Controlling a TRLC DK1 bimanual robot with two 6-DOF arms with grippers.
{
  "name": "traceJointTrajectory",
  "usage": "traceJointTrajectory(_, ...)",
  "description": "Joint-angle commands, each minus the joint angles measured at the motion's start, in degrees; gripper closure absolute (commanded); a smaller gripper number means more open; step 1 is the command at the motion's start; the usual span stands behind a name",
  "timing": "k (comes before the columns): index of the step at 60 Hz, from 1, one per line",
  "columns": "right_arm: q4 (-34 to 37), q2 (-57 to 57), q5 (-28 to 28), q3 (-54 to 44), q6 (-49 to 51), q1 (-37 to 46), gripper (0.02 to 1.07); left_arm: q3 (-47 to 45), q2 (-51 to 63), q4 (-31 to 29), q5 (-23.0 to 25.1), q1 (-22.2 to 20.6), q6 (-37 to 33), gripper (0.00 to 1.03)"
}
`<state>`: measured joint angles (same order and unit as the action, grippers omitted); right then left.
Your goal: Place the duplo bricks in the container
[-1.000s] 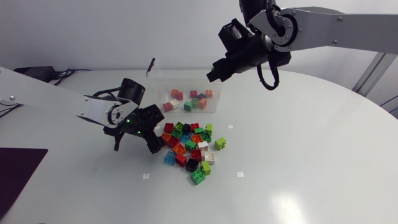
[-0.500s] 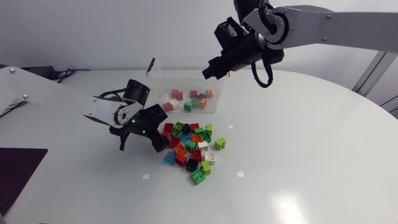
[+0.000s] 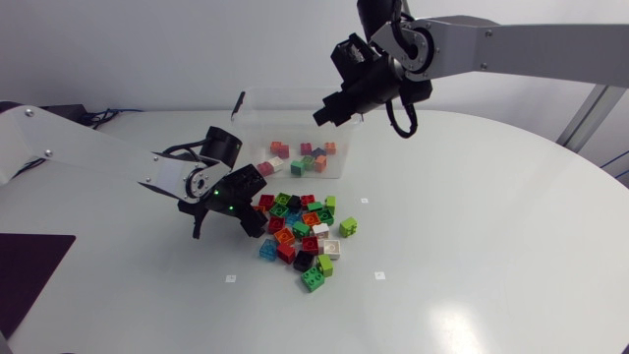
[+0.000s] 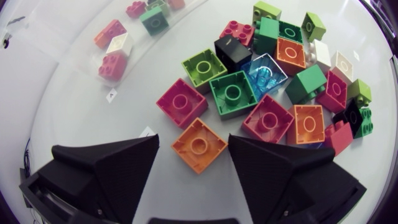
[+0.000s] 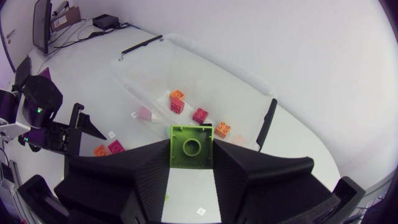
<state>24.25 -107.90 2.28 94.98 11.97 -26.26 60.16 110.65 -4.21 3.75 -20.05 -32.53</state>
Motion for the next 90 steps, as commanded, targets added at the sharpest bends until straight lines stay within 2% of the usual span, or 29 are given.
traceJointTrajectory(1, -0.4, -2.7, -0.1, 2.1, -1.4, 0.5, 0.82, -0.6, 0.0, -0.5, -0.3, 0.0, 1.2, 0.60)
traceJointTrajectory(19, 0.3, -7.1, -0.2, 7.9, -1.7, 1.7, 0.82, -5.1, -4.1, -0.8, 1.2, -0.2, -0.7, 0.61)
traceJointTrajectory(22, 0.4, -7.9, -0.2, 9.0, -1.7, 1.8, 0.78, -5.5, -4.8, -1.2, 1.3, -0.4, -1.0, 0.61)
traceJointTrajectory(29, 1.1, -10.4, -0.2, 12.1, -1.8, 2.5, 0.77, -6.6, -6.9, -1.9, 1.5, -1.0, -1.0, 0.61)
traceJointTrajectory(31, 1.2, -11.1, -0.3, 13.0, -1.8, 2.8, 0.71, -7.1, -7.5, -2.1, 1.5, -1.3, -1.0, 0.61)
traceJointTrajectory(35, 1.9, -12.3, -0.3, 14.4, -1.8, 3.0, 0.69, -7.9, -8.4, -2.3, 1.5, -1.7, -1.0, 0.61)
traceJointTrajectory(38, 1.9, -13.0, -0.4, 15.1, -1.8, 3.1, 0.59, -8.4, -9.5, -2.5, 1.5, -2.0, -1.0, 0.61)
traceJointTrajectory(40, 2.4, -13.6, -0.4, 15.9, -1.8, 3.1, 0.47, -8.7, -10.3, -2.6, 1.5, -2.0, -1.0, 0.61)
traceJointTrajectory(44, 3.5, -14.8, -0.4, 17.5, -1.9, 3.2, 0.17, -8.8, -11.9, -3.7, 1.5, -2.0, -1.0, 0.61)
traceJointTrajectory(45, 3.7, -15.1, -0.4, 18.0, -1.9, 3.3, 0.11, -8.8, -13.0, -4.4, 1.5, -1.9, -1.0, 0.61)
traceJointTrajectory(46, 3.9, -15.2, -0.4, 18.1, -1.9, 3.4, 0.10, -8.8, -13.5, -4.7, 1.5, -2.0, -1.0, 0.61)
traceJointTrajectory(56, 4.5, -14.7, -0.4, 19.2, -1.8, 3.4, 0.07, -8.3, -18.9, -7.7, 1.6, -2.0, -1.0, 0.61)
traceJointTrajectory(64, 4.6, -10.1, -0.4, 15.4, -1.7, 3.5, 0.07, -5.4, -22.5, -9.9, 1.6, -2.1, -0.6, 0.61)
traceJointTrajectory(90, -1.0, 8.3, 0.8, -8.6, 0.9, 3.3, 0.07, 7.3, -18.8, -8.1, 2.7, -0.4, 5.7, 0.61)
